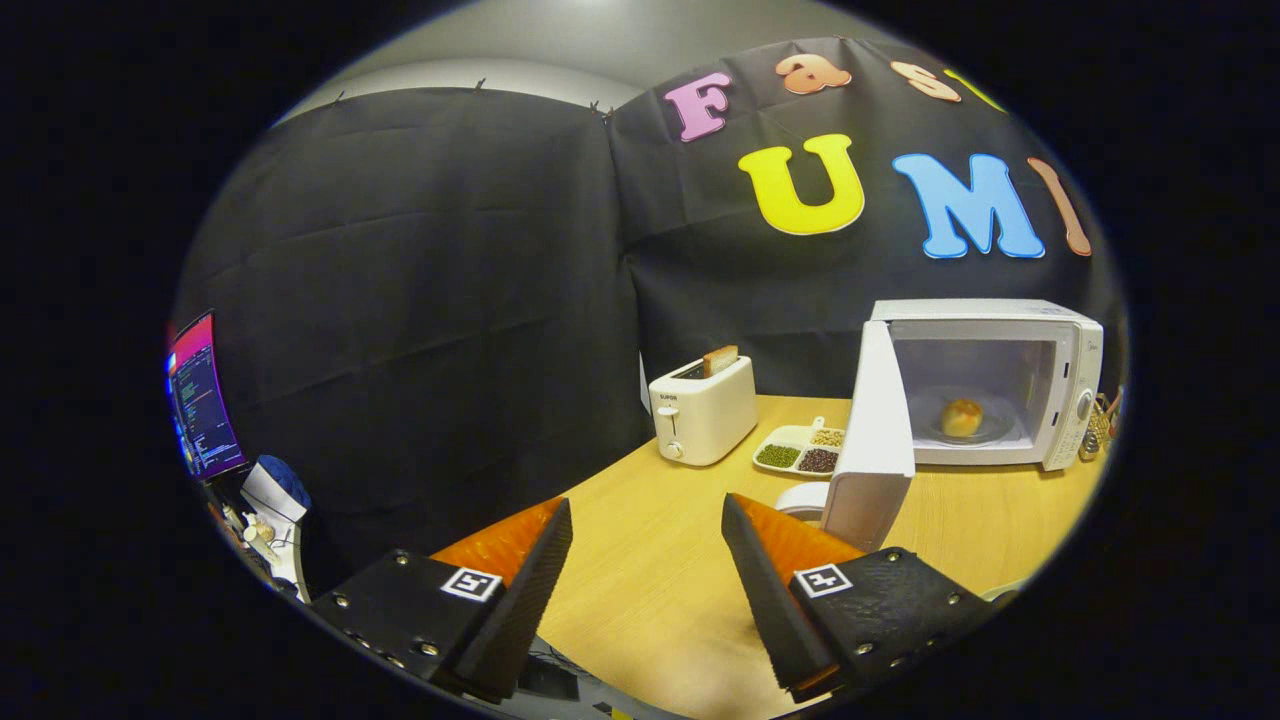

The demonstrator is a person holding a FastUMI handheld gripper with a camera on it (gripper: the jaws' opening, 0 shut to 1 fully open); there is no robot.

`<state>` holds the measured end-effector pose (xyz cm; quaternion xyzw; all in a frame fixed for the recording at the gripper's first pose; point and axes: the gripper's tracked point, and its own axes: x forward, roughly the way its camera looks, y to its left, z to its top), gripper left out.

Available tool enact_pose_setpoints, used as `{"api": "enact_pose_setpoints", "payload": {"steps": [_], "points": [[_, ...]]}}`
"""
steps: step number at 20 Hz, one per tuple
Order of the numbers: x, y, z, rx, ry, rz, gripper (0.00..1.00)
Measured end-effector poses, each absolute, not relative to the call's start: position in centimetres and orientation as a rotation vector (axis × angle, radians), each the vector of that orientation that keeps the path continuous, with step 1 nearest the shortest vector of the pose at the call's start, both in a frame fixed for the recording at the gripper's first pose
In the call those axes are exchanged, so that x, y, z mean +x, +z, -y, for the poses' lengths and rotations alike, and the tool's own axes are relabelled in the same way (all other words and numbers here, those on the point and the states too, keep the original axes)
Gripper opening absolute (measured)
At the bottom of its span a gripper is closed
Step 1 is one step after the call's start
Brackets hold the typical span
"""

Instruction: Open the microwave, put the food inside, and close the microwave door.

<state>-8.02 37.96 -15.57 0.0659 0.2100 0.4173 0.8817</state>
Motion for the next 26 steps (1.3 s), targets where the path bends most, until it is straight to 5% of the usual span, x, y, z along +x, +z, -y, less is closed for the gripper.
{"api": "enact_pose_setpoints", "payload": {"steps": [3,8,11,13,26], "points": [[-7.0,-16.4,-37.9,0.136,0.852,-0.461,0.81],[-6.2,-17.9,-37.7,0.100,0.838,-0.491,0.37],[-5.6,-19.4,-36.8,0.039,0.794,-0.505,0.37],[-5.2,-19.6,-35.5,0.044,0.756,-0.516,0.03],[-2.8,-21.0,-28.5,0.088,0.630,-0.594,0.01]]}}
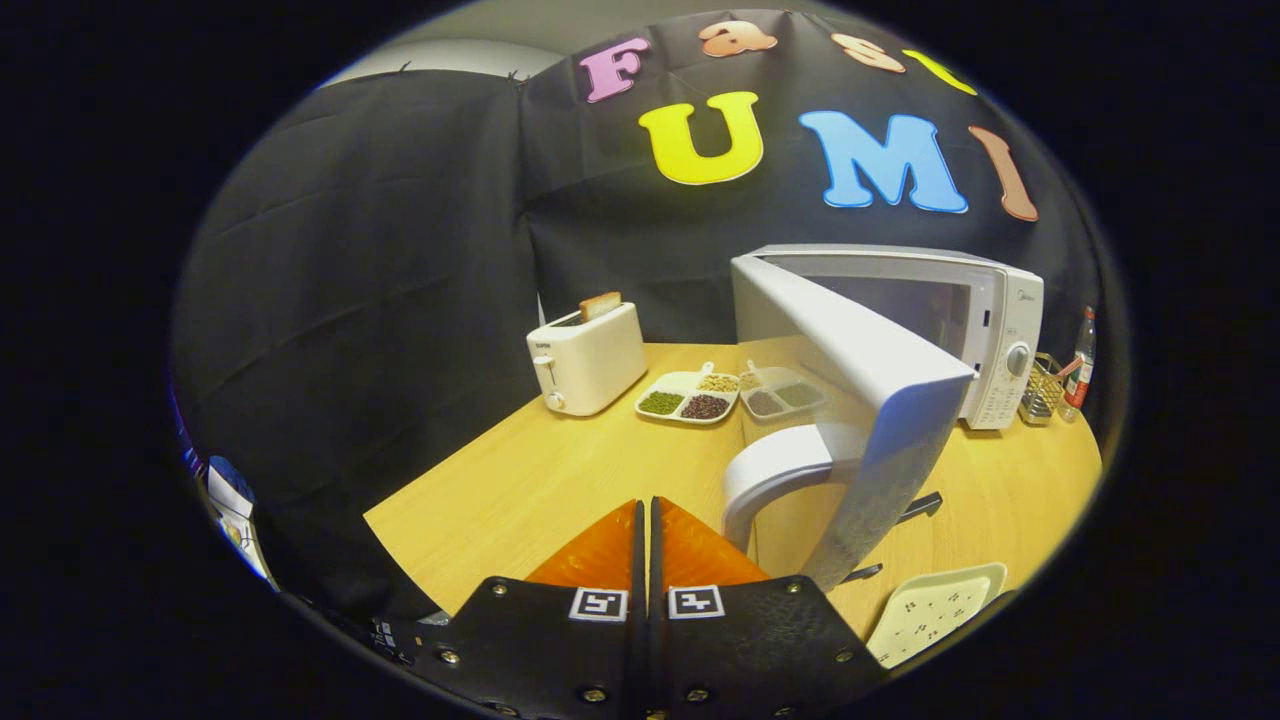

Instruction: Open the microwave, put the food inside, and close the microwave door.

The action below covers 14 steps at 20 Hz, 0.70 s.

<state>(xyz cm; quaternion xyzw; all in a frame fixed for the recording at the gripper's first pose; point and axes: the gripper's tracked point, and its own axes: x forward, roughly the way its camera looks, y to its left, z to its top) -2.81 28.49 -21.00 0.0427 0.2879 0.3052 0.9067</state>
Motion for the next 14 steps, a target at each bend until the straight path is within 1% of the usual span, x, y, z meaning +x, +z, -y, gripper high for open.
{"api": "enact_pose_setpoints", "payload": {"steps": [14], "points": [[4.3,-20.8,-19.3,0.102,0.497,-0.568,0.01]]}}
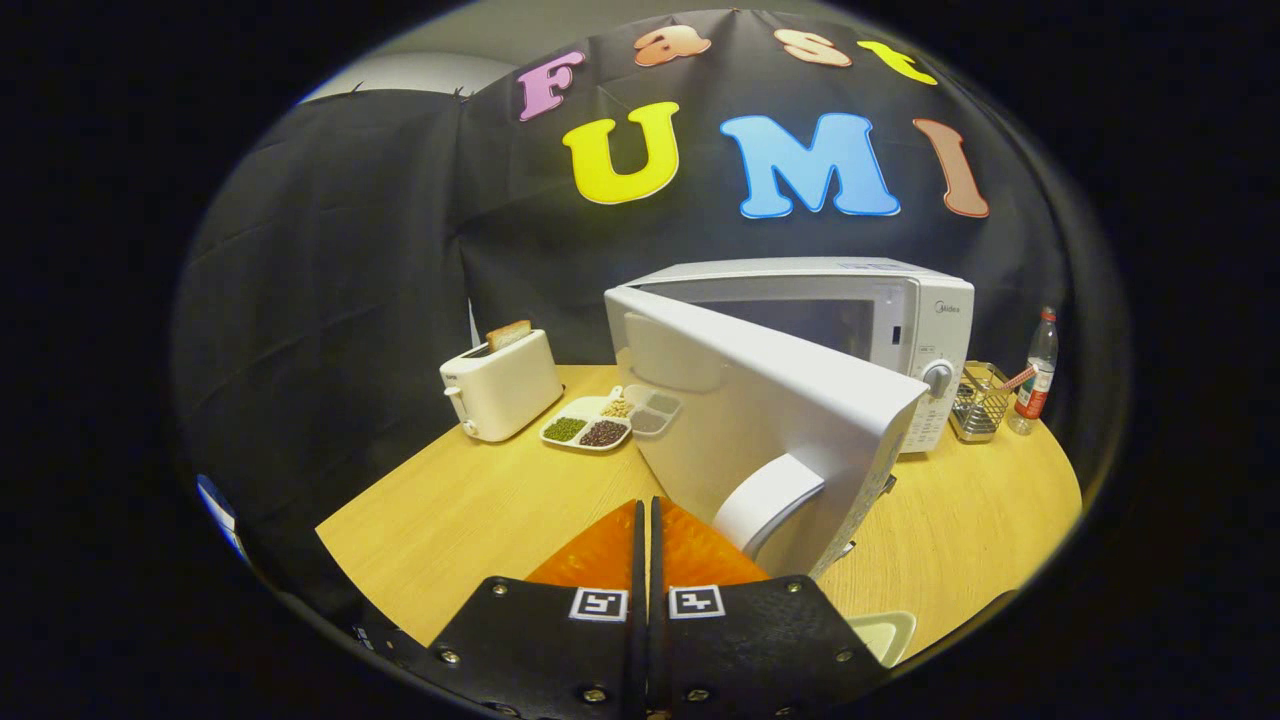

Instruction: Open the microwave, put the food inside, and close the microwave door.

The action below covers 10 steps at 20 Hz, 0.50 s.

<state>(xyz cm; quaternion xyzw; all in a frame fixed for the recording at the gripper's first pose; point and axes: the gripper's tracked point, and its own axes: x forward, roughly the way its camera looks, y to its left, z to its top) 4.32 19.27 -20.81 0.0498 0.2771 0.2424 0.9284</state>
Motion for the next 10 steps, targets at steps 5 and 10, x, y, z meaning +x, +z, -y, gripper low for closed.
{"api": "enact_pose_setpoints", "payload": {"steps": [5,10], "points": [[7.1,-21.0,-17.0,0.116,0.450,-0.566,0.01],[10.1,-21.1,-14.1,0.129,0.394,-0.556,0.01]]}}
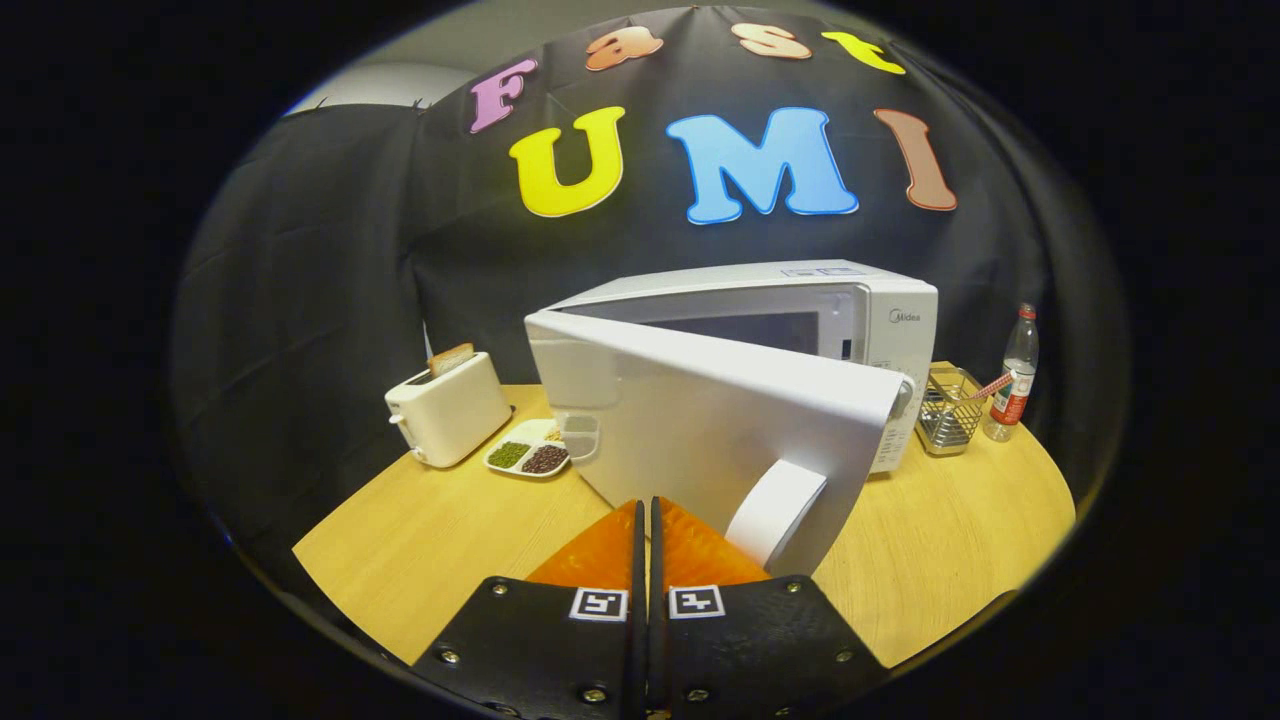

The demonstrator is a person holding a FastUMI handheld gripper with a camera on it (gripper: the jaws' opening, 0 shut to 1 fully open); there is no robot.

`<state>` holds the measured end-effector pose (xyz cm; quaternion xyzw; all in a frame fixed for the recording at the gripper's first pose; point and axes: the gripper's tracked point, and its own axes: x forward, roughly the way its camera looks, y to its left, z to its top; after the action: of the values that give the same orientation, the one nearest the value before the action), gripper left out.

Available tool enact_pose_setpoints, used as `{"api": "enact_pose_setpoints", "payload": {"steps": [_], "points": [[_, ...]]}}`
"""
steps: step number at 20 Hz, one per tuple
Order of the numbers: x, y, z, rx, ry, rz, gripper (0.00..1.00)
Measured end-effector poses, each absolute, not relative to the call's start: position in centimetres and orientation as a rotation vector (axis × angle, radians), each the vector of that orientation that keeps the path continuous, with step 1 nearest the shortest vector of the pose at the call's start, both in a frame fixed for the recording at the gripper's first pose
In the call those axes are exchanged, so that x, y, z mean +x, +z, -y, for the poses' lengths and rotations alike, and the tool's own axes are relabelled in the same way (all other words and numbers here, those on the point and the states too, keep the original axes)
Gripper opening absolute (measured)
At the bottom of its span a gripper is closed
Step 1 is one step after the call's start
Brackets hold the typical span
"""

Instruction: Open the microwave, put the food inside, and close the microwave door.

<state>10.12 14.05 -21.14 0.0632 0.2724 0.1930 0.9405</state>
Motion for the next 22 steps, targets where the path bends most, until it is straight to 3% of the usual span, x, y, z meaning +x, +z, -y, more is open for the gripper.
{"api": "enact_pose_setpoints", "payload": {"steps": [22], "points": [[25.2,-22.9,-8.9,0.109,0.195,-0.495,0.01]]}}
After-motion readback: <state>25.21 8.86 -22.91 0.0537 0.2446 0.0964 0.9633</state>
